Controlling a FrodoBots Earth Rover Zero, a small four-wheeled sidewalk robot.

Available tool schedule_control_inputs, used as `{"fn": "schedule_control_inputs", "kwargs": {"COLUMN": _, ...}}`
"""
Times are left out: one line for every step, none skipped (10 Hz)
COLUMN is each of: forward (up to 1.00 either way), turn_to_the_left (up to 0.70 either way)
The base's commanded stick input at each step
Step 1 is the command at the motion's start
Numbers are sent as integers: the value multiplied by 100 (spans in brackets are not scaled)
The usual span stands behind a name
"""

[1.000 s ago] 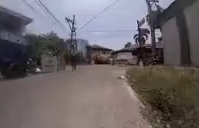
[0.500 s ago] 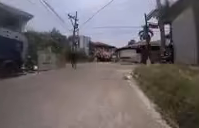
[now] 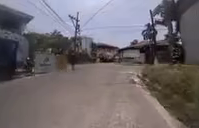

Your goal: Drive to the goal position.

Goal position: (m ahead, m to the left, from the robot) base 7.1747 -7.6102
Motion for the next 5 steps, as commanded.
{"fn": "schedule_control_inputs", "kwargs": {"forward": 100, "turn_to_the_left": 0}}
{"fn": "schedule_control_inputs", "kwargs": {"forward": 100, "turn_to_the_left": 0}}
{"fn": "schedule_control_inputs", "kwargs": {"forward": 100, "turn_to_the_left": 0}}
{"fn": "schedule_control_inputs", "kwargs": {"forward": 100, "turn_to_the_left": 0}}
{"fn": "schedule_control_inputs", "kwargs": {"forward": 100, "turn_to_the_left": -1}}
